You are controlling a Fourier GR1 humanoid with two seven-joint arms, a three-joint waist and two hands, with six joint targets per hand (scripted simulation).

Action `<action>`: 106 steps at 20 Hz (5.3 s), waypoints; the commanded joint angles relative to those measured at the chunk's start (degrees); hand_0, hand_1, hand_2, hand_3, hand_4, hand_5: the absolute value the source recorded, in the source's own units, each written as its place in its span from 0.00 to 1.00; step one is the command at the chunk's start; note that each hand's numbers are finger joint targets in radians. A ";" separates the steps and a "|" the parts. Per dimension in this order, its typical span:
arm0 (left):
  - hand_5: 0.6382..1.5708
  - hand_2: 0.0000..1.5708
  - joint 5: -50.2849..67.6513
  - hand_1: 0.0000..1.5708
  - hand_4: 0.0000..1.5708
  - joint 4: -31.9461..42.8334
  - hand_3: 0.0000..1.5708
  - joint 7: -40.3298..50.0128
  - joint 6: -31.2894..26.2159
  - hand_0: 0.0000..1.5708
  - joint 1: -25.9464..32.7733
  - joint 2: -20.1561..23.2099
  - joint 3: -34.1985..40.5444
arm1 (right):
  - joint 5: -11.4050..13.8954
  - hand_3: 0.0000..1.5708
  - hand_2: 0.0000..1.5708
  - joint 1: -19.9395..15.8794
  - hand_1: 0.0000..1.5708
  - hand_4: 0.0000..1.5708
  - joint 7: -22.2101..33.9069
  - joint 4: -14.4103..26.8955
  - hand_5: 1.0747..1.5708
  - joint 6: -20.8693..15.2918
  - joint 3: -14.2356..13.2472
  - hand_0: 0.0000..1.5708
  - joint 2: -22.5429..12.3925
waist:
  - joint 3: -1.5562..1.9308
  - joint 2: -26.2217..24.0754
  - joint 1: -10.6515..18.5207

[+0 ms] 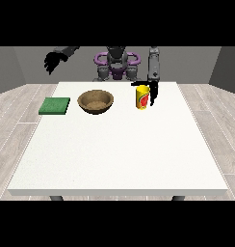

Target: Pick the cup and pour the ball into the bowl, then pick the bowl and place it on the pad

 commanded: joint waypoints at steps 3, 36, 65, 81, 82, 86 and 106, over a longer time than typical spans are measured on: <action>0.96 0.00 0.64 0.00 0.41 11.29 0.00 -8.08 -0.21 0.00 -2.53 1.12 2.79 | -1.41 0.00 0.00 1.96 0.00 0.43 -2.39 1.81 0.99 4.33 -1.59 0.00 -1.99 | -0.01 0.07 -1.76; 0.97 1.00 -57.62 0.87 0.92 27.68 1.00 43.62 30.90 0.87 -28.31 -4.10 -31.39 | -8.29 0.00 0.00 -1.10 0.00 0.44 1.19 23.85 0.98 13.06 -10.31 0.00 -11.64 | 0.13 -15.24 0.71; 0.99 1.00 -63.90 0.51 0.74 9.32 1.00 59.45 10.06 0.51 -33.43 1.04 -39.18 | -3.79 0.11 0.00 -6.40 0.00 0.47 0.07 28.50 0.96 6.64 -6.55 0.00 -7.20 | -0.13 -16.99 2.21; 1.00 0.00 -4.76 0.00 0.67 -11.06 0.00 37.69 -3.94 0.00 -27.41 7.23 2.77 | -0.88 0.00 0.00 -5.51 0.00 0.46 -3.22 30.63 0.99 -4.30 -7.69 0.00 -1.22 | -0.21 -11.80 18.09; 0.99 0.00 -2.55 0.00 0.67 -10.70 0.00 37.14 -6.89 0.00 -28.14 10.09 4.99 | -0.07 0.00 0.00 -4.98 0.00 0.46 -4.24 30.59 0.99 -5.41 -6.97 0.00 0.37 | -0.18 -10.44 18.44; 0.99 0.00 4.26 0.00 0.67 -9.28 0.00 36.27 -15.66 0.00 -27.43 16.51 10.33 | 0.03 0.00 0.00 -5.84 0.00 0.47 -6.80 31.65 0.99 -6.60 -6.73 0.00 2.42 | -0.04 -7.54 18.61; 0.96 0.00 15.01 0.00 0.65 -18.97 0.00 40.78 -21.86 0.00 -21.68 25.68 15.37 | 1.02 0.00 0.00 -16.64 0.00 0.30 -30.26 59.02 0.95 -3.02 -7.78 0.00 3.01 | 0.08 1.24 18.12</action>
